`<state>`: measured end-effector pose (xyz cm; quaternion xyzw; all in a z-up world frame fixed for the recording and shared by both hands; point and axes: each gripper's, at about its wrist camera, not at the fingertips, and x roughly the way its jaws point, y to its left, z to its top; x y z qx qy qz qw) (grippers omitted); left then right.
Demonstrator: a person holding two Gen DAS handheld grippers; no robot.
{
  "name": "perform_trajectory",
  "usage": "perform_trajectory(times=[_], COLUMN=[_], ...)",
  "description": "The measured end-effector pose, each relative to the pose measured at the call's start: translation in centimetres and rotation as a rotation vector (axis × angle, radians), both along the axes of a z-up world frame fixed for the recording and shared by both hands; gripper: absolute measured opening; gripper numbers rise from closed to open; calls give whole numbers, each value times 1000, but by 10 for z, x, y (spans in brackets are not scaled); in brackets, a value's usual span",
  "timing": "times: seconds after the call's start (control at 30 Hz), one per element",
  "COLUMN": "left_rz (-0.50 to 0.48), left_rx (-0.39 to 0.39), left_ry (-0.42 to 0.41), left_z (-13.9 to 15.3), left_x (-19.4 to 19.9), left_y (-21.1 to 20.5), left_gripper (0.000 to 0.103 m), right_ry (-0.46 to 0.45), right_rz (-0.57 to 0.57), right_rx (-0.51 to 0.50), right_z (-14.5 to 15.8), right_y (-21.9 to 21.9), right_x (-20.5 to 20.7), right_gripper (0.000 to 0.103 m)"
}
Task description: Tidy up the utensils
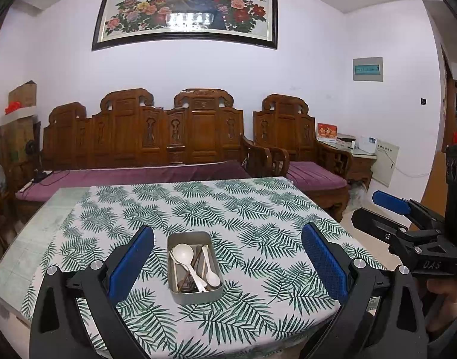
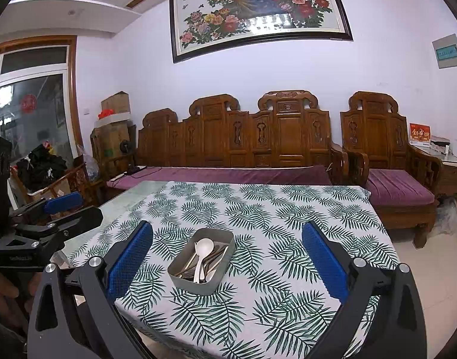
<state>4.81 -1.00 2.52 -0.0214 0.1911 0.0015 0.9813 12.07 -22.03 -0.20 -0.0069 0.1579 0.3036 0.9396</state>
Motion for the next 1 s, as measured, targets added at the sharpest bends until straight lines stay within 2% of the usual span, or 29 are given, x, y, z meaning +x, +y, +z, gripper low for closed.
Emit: perform_trajectory(times=[1.0], left_rz=[2], left_rx=[-2], left_ry=[-7], left_z=[2], left_x=[-1], left_y=[-5], left_gripper=[95], right_ry=[0], right_rz=[2], right_rx=[3], right_z=[-1], right_y=[1], right_x=[0], right_gripper=[100])
